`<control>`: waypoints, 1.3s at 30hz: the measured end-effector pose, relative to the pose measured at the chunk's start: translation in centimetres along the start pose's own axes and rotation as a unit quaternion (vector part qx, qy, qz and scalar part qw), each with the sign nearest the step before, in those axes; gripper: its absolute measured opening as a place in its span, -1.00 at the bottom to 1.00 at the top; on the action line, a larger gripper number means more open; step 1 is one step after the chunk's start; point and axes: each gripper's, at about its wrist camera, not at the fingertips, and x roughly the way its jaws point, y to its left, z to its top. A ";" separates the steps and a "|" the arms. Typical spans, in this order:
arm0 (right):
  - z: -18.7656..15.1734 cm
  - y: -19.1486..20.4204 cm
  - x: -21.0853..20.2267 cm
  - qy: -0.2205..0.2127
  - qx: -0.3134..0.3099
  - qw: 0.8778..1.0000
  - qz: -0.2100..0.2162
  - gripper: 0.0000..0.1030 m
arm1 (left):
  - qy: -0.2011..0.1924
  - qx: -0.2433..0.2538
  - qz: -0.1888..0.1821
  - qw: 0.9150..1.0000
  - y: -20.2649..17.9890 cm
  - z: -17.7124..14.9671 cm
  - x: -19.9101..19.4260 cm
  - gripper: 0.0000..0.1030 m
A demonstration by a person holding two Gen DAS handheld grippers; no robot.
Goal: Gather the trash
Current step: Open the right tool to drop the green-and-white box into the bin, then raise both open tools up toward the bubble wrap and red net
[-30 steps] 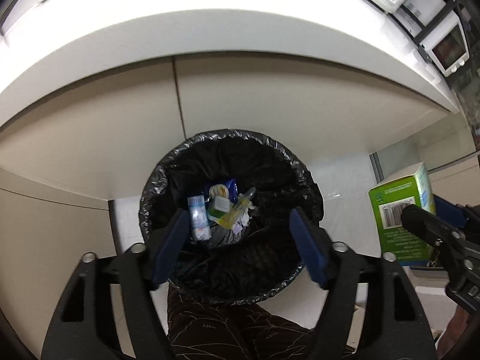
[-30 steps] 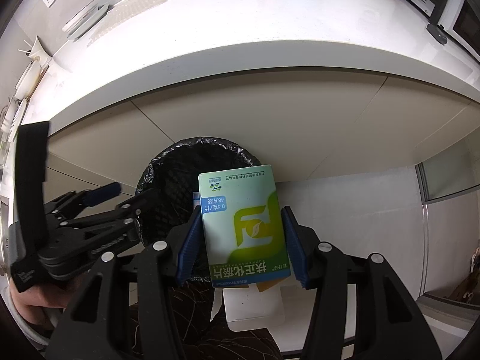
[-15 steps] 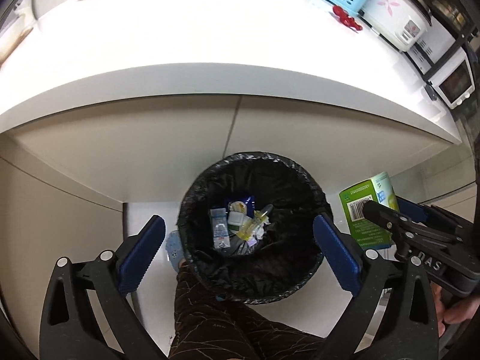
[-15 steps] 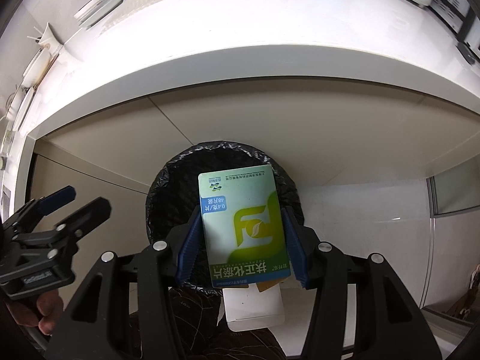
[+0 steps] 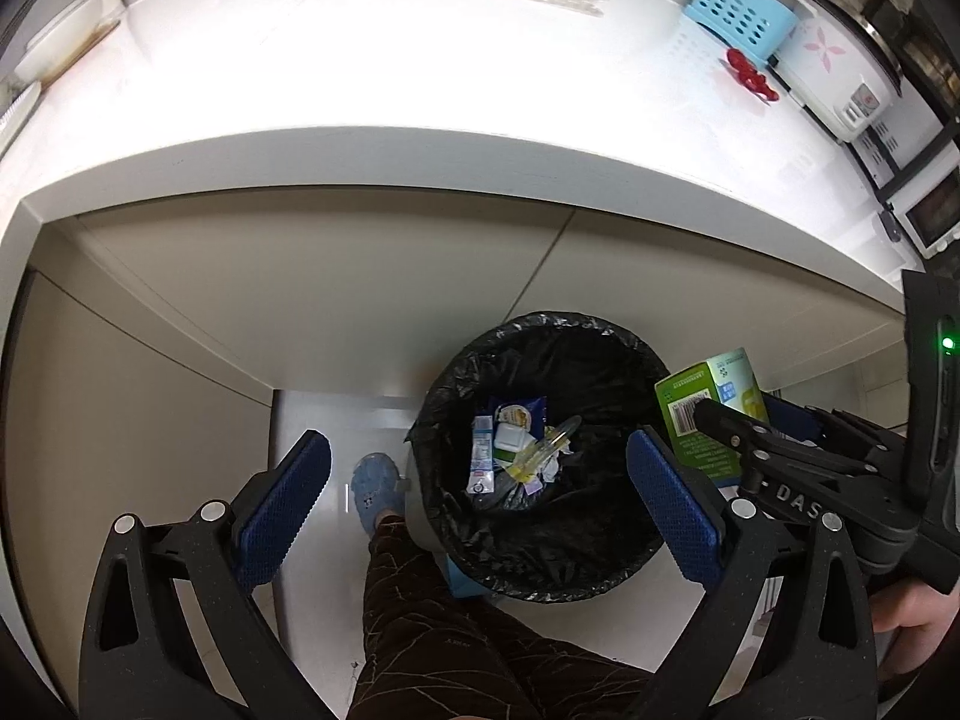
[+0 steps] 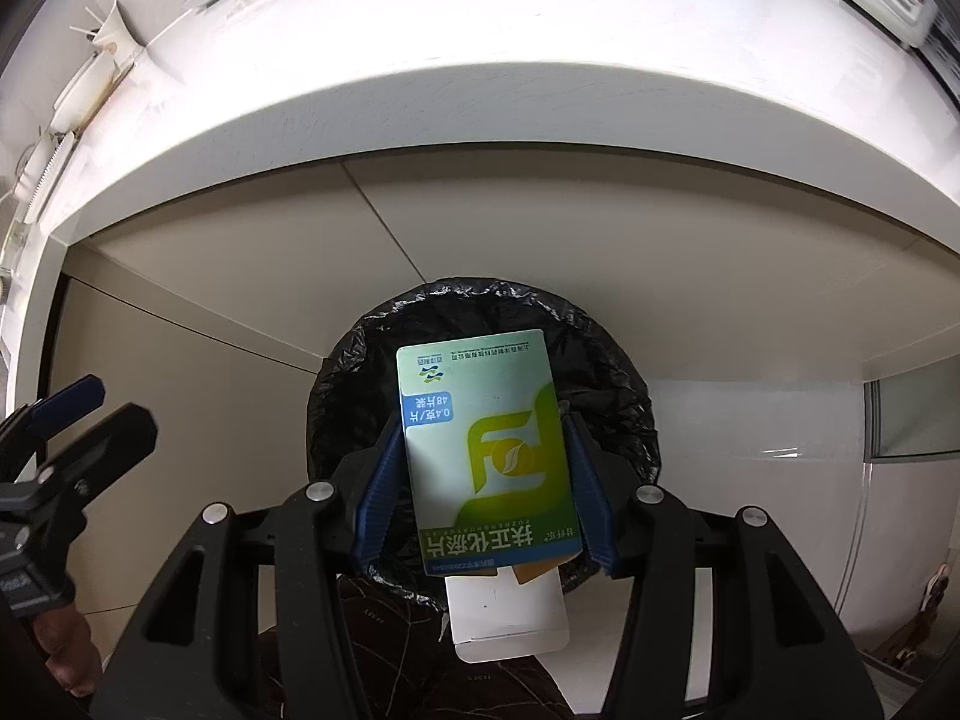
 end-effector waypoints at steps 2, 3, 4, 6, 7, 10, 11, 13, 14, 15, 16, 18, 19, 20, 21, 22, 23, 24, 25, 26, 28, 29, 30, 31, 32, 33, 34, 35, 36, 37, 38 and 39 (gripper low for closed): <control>0.3 0.4 0.4 0.001 -0.004 1.000 -0.002 -0.04 | 0.000 -0.002 0.001 1.000 0.3 0.0 0.1 0.88; 0.4 0.5 0.5 0.001 -0.004 1.000 -0.002 -0.03 | 0.001 -0.004 0.001 1.000 0.4 0.1 0.1 0.88; 0.5 0.6 0.6 0.001 -0.005 1.000 -0.002 -0.03 | 0.002 -0.004 0.002 1.000 0.5 0.1 0.2 0.88; 0.9 0.8 0.8 0.001 -0.008 1.000 -0.003 0.00 | 0.002 -0.004 0.003 1.000 0.6 0.2 0.3 0.88; 1.0 0.9 0.9 0.000 -0.010 1.000 -0.004 0.00 | 0.003 -0.003 0.003 1.000 0.7 0.3 0.4 0.88; 1.0 0.9 1.3 0.002 -0.010 1.000 -0.005 0.10 | 0.005 0.000 0.005 1.000 0.7 0.5 0.9 0.88; 1.1 0.9 1.3 0.000 -0.009 1.000 -0.009 0.16 | 0.007 0.001 0.006 1.000 0.7 0.5 1.0 0.88; 1.0 0.7 0.9 -0.007 -0.004 1.000 -0.011 0.34 | 0.008 0.001 0.005 1.000 0.6 0.6 1.1 0.88; 1.1 0.5 0.7 -0.009 -0.002 1.000 -0.012 0.39 | 0.008 0.002 0.005 1.000 0.5 0.6 1.2 0.88; 1.1 0.3 0.5 -0.012 0.002 1.000 -0.015 0.46 | 0.009 0.004 0.005 1.000 0.4 0.6 1.2 0.88; 1.2 0.0 0.1 -0.016 0.007 1.000 -0.016 0.50 | 0.009 0.005 0.004 1.000 0.3 0.6 1.3 0.88; 1.3 -0.5 -0.5 -0.021 0.015 1.000 -0.018 0.62 | 0.010 0.006 0.002 1.000 0.0 0.7 1.3 0.88; 1.3 -0.7 -0.8 -0.023 0.019 0.999 -0.023 0.66 | 0.010 0.008 0.001 1.000 -0.1 0.7 1.3 0.88; 1.3 -0.9 -1.1 -0.025 0.022 0.999 -0.026 0.67 | 0.009 0.009 0.000 1.000 -0.3 0.7 1.2 0.88; 1.4 -1.1 -1.5 -0.028 0.025 0.999 -0.027 0.71 | 0.008 0.011 -0.001 1.000 -0.5 0.6 1.2 0.88; 1.4 -1.3 -1.8 -0.030 0.027 0.999 -0.027 0.77 | 0.008 0.012 -0.004 1.000 -0.6 0.6 1.1 0.88; 1.4 -1.5 -2.1 -0.032 0.028 0.999 -0.028 0.78 | 0.008 0.015 -0.008 1.000 -0.9 0.6 1.0 0.88; 1.4 -1.5 -2.3 -0.035 0.027 0.999 -0.028 0.81 | 0.007 0.017 -0.009 1.000 -1.0 0.6 0.9 0.88; 1.4 -1.6 -2.6 -0.035 0.023 0.999 -0.030 0.81 | 0.006 0.018 -0.008 1.000 -1.2 0.6 0.8 0.88; 1.3 -1.6 -2.7 -0.035 0.022 0.999 -0.032 0.81 | 0.006 0.019 -0.009 1.000 -1.4 0.6 0.8 0.88; 1.2 -1.9 -3.3 -0.039 0.024 0.998 -0.032 0.83 | 0.009 0.021 -0.013 1.000 -1.7 0.8 0.5 0.88; 1.2 -1.9 -3.6 -0.041 0.025 0.998 -0.033 0.84 | 0.008 0.023 -0.014 1.000 -1.9 0.9 0.3 0.88; 1.2 -2.0 -4.0 -0.043 0.024 0.998 -0.033 0.84 | 0.009 0.027 -0.014 0.999 -2.1 1.0 0.1 0.88; 1.2 -2.0 -4.3 -0.045 0.024 0.998 -0.034 0.84 | 0.011 0.031 -0.013 0.999 -2.4 1.2 -0.1 0.88; 1.2 -2.0 -4.7 -0.048 0.022 0.998 -0.038 0.84 | 0.012 0.035 -0.015 0.999 -2.6 1.4 -0.3 0.88; 1.3 -2.1 -5.2 -0.052 0.021 0.997 -0.043 0.84 | 0.012 0.037 -0.018 0.999 -2.8 1.6 -0.6 0.88; 1.5 -2.2 -5.9 -0.058 0.021 0.997 -0.047 0.84 | 0.011 0.039 -0.020 0.999 -2.9 1.8 -1.0 0.88; 1.7 -2.3 -6.4 -0.062 0.023 0.997 -0.048 0.84 | 0.010 0.041 -0.021 0.999 -3.0 2.1 -1.3 0.88; 1.9 -2.4 -6.9 -0.065 0.024 0.996 -0.046 0.84 | 0.007 0.043 -0.022 0.999 -3.1 2.4 -1.7 0.88; 2.2 -2.5 -7.5 -0.070 0.026 0.996 -0.045 0.84 | 0.004 0.044 -0.024 0.999 -3.2 2.7 -2.1 0.88; 2.4 -2.5 -7.9 -0.075 0.026 0.996 -0.047 0.84 | 0.002 0.045 -0.024 0.999 -3.3 3.0 -2.4 0.88; 2.7 -2.6 -8.4 -0.080 0.026 0.995 -0.048 0.84 | 0.000 0.045 -0.024 0.999 -3.4 3.3 -2.7 0.88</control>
